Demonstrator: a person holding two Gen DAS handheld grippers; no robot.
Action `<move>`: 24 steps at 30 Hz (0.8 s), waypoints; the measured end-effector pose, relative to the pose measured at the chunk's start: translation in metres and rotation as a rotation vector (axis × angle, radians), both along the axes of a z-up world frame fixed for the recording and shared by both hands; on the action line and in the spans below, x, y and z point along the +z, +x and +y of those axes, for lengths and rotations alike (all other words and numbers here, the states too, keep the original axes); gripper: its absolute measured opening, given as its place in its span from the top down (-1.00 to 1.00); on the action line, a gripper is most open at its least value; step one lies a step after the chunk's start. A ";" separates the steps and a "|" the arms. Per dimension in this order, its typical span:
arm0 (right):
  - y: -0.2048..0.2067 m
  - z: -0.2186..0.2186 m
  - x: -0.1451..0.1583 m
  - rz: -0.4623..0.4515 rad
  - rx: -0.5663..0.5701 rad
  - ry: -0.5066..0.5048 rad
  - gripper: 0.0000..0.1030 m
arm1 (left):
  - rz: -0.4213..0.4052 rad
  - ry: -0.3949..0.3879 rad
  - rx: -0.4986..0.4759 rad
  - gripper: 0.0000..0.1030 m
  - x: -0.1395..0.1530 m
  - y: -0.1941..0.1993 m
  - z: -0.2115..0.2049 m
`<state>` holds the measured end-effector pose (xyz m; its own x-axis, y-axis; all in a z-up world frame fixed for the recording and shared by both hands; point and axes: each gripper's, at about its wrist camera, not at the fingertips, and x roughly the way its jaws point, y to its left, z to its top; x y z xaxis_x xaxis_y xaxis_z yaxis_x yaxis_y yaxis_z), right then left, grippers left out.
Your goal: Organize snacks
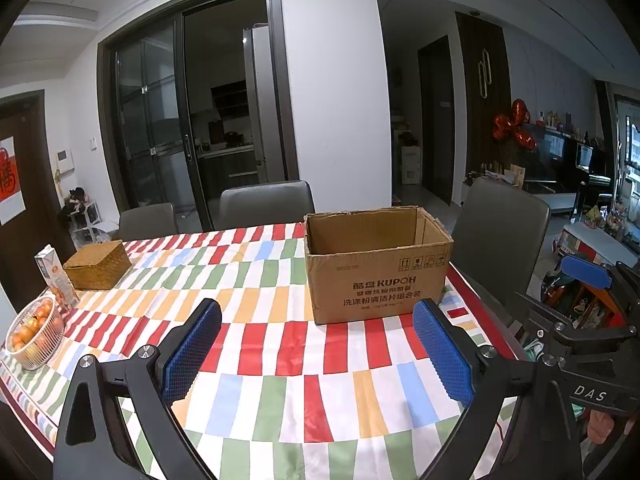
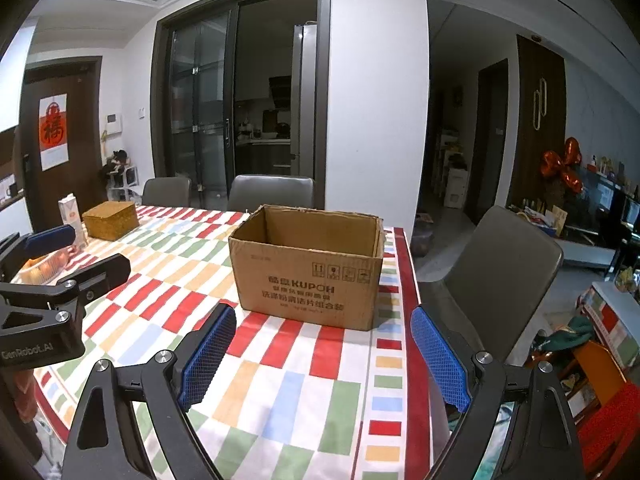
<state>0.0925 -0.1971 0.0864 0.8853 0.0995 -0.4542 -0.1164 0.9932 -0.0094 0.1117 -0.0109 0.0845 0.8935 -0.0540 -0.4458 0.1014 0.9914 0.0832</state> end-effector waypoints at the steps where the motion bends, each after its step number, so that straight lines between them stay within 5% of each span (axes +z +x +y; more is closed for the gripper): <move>1: 0.001 -0.001 0.001 0.001 -0.001 0.002 -0.75 | 0.000 0.001 0.000 -0.91 0.001 -0.001 0.000; 24: -0.003 -0.003 0.002 -0.006 -0.022 0.012 -0.75 | 0.003 -0.009 0.002 -1.00 0.003 -0.003 0.004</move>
<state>0.0891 -0.1997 0.0883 0.8898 0.0857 -0.4482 -0.0949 0.9955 0.0019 0.1085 -0.0069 0.0870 0.8922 -0.0564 -0.4481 0.0998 0.9923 0.0737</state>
